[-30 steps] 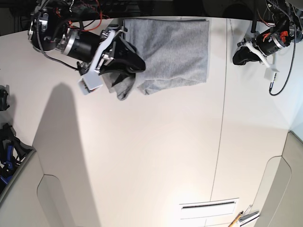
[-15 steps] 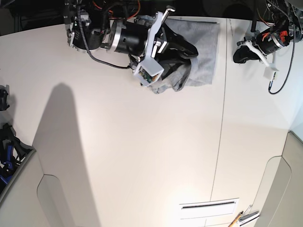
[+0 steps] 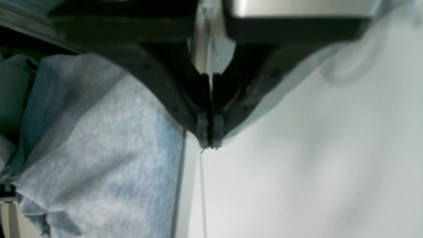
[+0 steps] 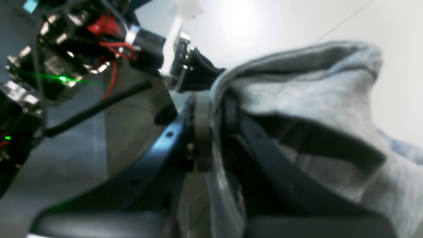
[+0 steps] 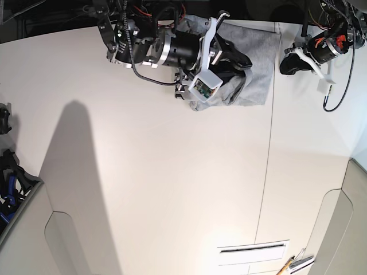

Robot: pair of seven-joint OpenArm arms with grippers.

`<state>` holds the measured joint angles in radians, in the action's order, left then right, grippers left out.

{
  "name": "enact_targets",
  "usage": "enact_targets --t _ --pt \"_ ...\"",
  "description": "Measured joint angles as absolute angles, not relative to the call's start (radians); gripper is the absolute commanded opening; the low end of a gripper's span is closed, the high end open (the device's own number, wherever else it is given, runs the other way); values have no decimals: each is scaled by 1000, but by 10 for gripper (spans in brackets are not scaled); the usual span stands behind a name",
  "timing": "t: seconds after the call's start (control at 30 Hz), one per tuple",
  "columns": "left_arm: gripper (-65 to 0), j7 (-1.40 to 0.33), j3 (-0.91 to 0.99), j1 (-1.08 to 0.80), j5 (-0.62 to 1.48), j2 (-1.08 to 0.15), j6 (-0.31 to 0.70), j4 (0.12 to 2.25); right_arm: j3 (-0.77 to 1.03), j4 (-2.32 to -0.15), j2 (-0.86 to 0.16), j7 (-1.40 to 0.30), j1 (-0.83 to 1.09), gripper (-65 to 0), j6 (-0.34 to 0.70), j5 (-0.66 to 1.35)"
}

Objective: Fold the T-shirt properly
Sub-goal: 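Grasp the shirt's collar end with the right gripper and fold it over, then grasp the folded edge with the left gripper and pull it flat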

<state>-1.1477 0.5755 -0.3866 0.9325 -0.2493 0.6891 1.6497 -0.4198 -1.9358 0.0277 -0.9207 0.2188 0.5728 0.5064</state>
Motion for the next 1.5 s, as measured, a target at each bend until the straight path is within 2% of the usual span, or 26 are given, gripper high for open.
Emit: enact_targets --t 0.17,0.4,0.63,0.67,0.77,0.8,0.83,0.97,1.13,1.3,1.4,1.43,1.5 --pt "-650 -1147 575 -387 931 -249 689 1650 -438 -1877 40 -920 168 -650 569 504" --pt "-650 -1136 575 -407 930 -249 690 1650 -444 -1856 124 -917 150 -650 569 504" --pt "-650 -1136 575 -406 929 -249 690 1650 -445 -1856 126 -905 149 -650 569 505" --pt "-650 -1136 575 -406 929 -249 690 1650 -445 -1856 126 -906 149 -620 569 505" --pt "-650 -1136 575 -406 931 -249 690 1650 -445 -1856 127 -905 149 -386 569 516" --pt "-650 -1136 575 -406 931 -249 689 1650 -445 -1856 127 -905 149 -338 569 540" --pt "-650 -1136 575 -407 931 -249 690 1650 -445 -1856 127 -903 149 -321 569 572" --pt "-650 -1136 575 -406 932 -249 690 1650 -456 -1856 125 -857 145 -321 570 725" --pt "-650 -1135 575 -406 933 -249 690 1650 -467 -1856 125 -859 97 -321 572 735" --pt "-650 -1116 576 -406 992 -253 689 1650 -446 -1862 142 -872 -19 -321 577 554" --pt "-650 -1118 604 -403 1033 -270 690 1650 -377 -1868 144 -964 -84 -321 544 462" --pt "-601 -1118 624 -403 1064 -274 689 1650 -343 -1868 144 -1009 -100 -321 542 447" --pt "-462 -1138 669 -403 1130 -281 689 1650 -259 -1868 144 -1062 -118 -322 538 432"
